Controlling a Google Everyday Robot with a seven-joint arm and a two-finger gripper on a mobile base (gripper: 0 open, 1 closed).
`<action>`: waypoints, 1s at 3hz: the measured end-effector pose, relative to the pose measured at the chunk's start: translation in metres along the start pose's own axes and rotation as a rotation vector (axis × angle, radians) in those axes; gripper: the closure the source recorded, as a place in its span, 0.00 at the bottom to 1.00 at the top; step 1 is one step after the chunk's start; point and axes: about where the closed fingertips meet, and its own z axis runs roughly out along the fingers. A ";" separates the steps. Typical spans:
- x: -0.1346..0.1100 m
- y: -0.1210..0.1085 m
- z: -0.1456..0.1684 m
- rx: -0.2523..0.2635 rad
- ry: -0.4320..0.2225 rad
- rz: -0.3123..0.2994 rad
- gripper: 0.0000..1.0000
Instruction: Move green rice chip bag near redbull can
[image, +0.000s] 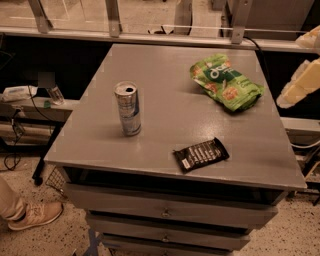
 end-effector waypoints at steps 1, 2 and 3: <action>0.002 -0.036 0.024 0.024 -0.124 0.131 0.00; -0.012 -0.049 0.055 0.008 -0.189 0.241 0.00; -0.022 -0.050 0.090 -0.027 -0.168 0.335 0.00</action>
Offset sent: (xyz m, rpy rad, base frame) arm 0.1053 0.0195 -0.0456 0.4019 0.0060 -0.2391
